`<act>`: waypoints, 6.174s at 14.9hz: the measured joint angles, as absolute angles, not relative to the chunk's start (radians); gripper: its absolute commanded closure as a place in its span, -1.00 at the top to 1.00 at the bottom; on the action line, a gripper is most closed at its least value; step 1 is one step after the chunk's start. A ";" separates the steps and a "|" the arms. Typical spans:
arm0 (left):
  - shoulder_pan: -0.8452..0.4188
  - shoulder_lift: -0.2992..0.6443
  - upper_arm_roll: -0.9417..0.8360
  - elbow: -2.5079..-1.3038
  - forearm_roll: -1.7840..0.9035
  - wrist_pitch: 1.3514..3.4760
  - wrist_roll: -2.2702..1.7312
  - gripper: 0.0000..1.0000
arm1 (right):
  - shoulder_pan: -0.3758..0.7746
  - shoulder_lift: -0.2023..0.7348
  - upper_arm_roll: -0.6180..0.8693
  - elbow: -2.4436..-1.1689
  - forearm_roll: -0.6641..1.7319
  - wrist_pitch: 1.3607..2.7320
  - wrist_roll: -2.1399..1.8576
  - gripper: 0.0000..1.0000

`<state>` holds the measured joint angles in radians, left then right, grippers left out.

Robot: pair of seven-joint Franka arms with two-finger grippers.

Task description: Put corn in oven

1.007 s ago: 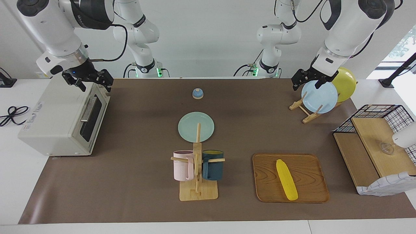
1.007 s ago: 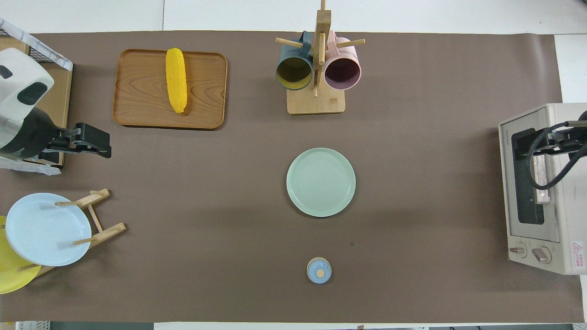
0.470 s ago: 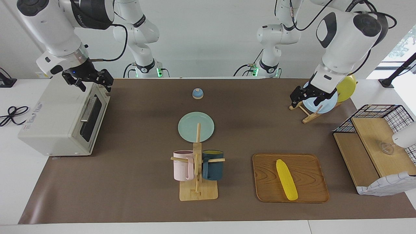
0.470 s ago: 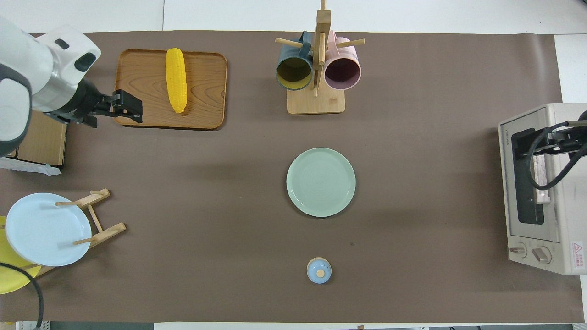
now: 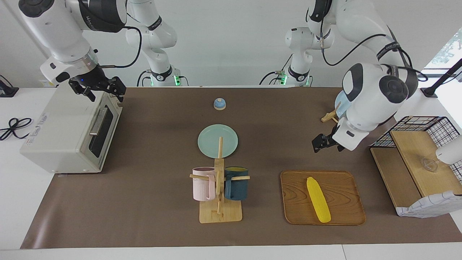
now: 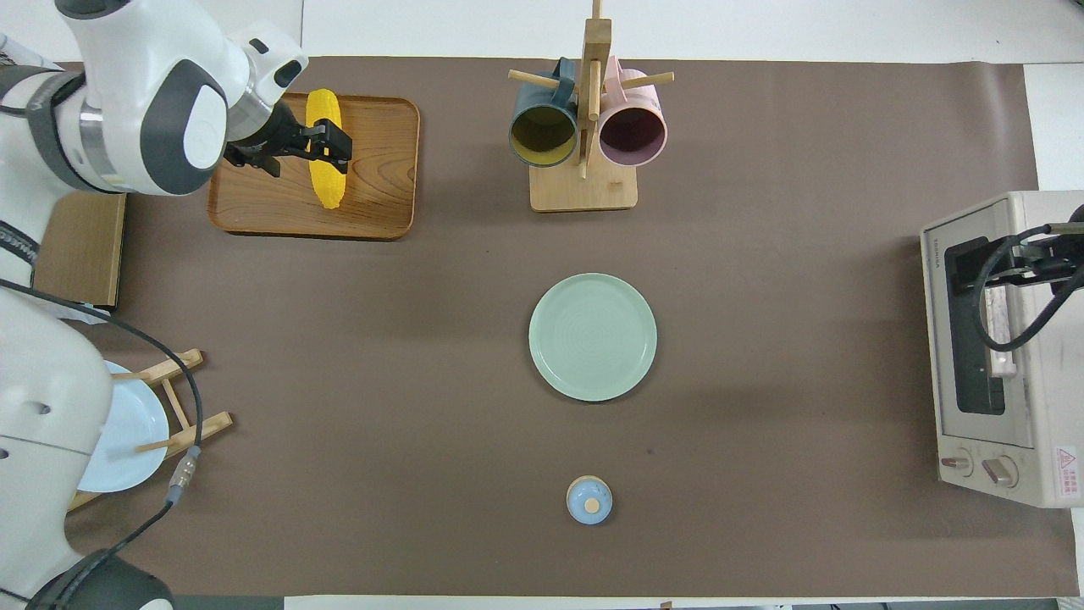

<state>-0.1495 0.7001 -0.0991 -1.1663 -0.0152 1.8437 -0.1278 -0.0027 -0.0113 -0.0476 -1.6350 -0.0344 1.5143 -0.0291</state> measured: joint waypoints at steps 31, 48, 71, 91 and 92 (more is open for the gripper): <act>-0.155 0.710 -0.096 -1.152 0.030 1.872 -0.054 -1.00 | -0.093 -0.077 -0.056 -2.040 -0.220 1.902 -0.089 -1.00; -0.737 0.169 -0.114 -1.933 -0.097 2.215 -0.816 -1.00 | -0.044 -0.093 -0.045 -2.118 -0.153 1.989 -0.151 -1.00; -0.736 0.384 -0.084 -1.794 -0.097 2.291 -0.818 1.00 | 0.159 0.155 -0.024 -2.159 0.045 2.333 0.120 0.17; -0.176 -0.086 -0.070 -1.775 -0.063 1.552 -0.246 1.00 | 0.748 0.449 -0.011 -1.699 -0.054 2.140 0.840 0.18; -0.176 -0.089 -0.071 -1.774 -0.063 1.546 -0.246 1.00 | 0.749 0.460 -0.011 -1.701 -0.068 2.142 0.840 0.10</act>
